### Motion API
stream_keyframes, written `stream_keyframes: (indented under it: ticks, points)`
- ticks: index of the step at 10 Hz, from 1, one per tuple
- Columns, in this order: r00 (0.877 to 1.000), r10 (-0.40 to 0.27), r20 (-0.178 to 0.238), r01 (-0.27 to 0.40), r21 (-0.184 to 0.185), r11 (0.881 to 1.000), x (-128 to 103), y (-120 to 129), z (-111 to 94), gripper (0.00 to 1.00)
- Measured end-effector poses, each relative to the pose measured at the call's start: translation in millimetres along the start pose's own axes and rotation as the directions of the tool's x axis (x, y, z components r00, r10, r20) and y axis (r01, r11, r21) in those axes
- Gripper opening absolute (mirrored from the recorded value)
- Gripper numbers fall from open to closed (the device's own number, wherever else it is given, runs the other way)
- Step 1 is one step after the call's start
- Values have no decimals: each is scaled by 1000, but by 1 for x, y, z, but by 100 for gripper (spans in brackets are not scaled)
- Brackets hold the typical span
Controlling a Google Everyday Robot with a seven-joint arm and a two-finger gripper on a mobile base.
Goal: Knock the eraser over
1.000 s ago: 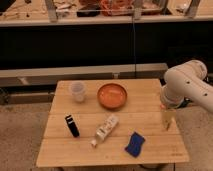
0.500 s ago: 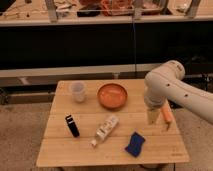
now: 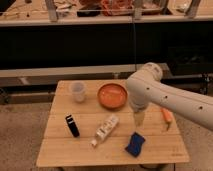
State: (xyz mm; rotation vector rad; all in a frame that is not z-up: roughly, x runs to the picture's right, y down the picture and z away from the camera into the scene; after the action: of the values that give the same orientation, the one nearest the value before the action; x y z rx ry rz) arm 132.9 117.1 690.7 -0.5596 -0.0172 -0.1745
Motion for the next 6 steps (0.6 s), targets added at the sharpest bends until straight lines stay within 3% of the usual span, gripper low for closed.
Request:
stream_keyframes:
  ticks: [3,6]
  points:
    - [998,-56,-3,56,-1,998,-19,0,7,80]
    - [991,-136,1,136,1,991,-62,-5,20,80]
